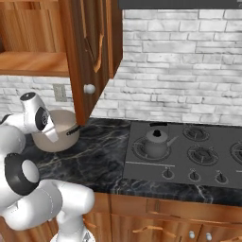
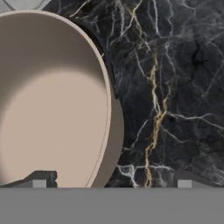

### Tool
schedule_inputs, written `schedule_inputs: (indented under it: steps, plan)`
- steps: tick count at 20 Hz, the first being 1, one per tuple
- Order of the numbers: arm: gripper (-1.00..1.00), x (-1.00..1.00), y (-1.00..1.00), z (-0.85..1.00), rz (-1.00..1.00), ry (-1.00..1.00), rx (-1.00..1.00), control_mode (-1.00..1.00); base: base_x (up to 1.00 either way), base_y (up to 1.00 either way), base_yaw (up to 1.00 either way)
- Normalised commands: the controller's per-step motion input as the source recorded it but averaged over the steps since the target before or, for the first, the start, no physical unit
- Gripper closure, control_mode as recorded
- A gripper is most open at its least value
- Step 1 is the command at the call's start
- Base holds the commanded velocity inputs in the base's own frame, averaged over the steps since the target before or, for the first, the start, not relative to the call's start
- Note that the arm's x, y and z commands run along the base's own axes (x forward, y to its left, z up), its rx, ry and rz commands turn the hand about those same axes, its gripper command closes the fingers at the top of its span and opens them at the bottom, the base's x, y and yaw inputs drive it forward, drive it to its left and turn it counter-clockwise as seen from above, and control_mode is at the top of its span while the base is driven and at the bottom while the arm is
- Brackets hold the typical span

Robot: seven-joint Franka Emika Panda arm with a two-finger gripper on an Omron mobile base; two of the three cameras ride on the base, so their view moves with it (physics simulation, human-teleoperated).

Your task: Pick the kettle from the cabinet and place it on a stove burner. Then pick the pot from the counter and place it on another stove burner. Finally, turn both burners on.

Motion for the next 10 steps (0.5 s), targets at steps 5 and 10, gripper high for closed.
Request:
schedule_inputs:
  steps: [5,10]
  plan:
    - [-1.0,0.0,0.0,-0.28,0.0,0.03,0.04,-1.0,0.0,0.0,0.0]
    - [-1.0,0.08,0.0,-0.27,-0.01,0.03,0.03,-1.0,0.0,0.0,0.0]
